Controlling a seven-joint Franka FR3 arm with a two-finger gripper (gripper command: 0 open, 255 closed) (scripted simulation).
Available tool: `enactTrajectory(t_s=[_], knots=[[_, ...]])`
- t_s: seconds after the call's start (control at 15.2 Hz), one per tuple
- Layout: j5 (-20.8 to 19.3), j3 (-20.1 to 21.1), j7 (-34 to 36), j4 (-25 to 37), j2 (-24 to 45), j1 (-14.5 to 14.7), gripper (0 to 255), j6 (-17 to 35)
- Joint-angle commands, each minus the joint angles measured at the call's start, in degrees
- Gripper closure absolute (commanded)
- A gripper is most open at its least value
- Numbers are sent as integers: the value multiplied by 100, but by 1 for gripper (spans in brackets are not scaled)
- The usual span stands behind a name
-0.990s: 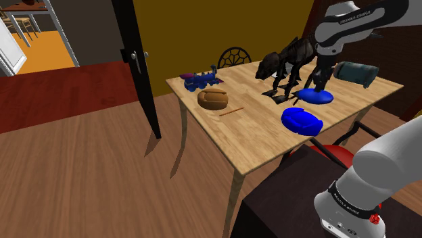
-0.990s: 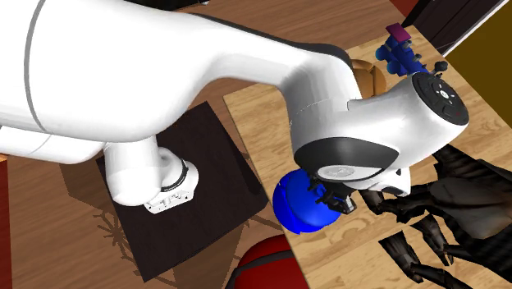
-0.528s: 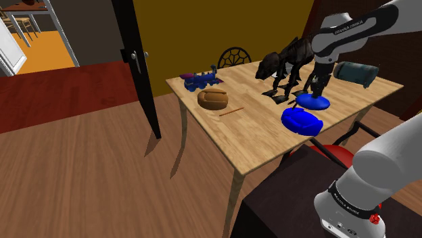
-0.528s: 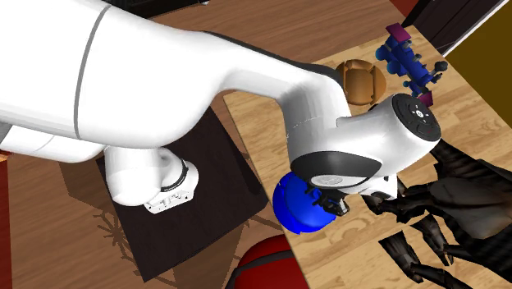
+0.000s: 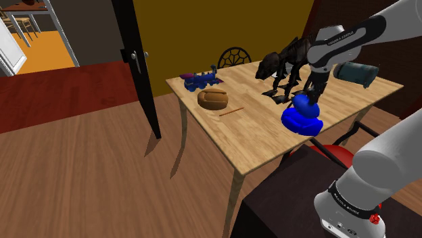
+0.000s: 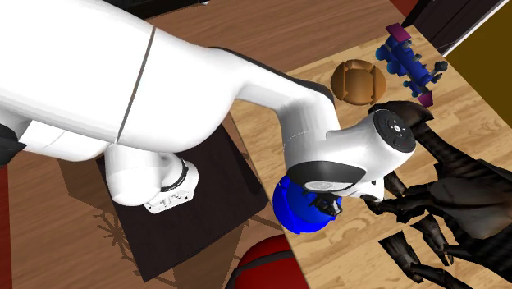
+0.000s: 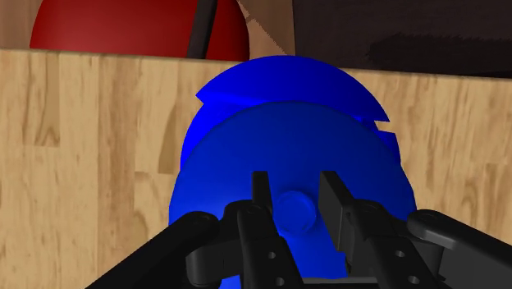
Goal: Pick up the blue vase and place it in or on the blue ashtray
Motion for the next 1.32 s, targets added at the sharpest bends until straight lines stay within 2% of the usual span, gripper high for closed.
enactTrajectory(t_s=[0.0,0.13,0.66,0.73,1.06,1.25], knots=[[11,-17,7,-78,94,-1,255,173],[29,-37,9,-158,217,-1,255,372],[29,-37,9,-158,217,-2,255,372],[29,-37,8,-158,217,-2,0,372],[29,-37,8,-159,217,-2,0,372],[37,61,38,189,-63,50,0,-256]])
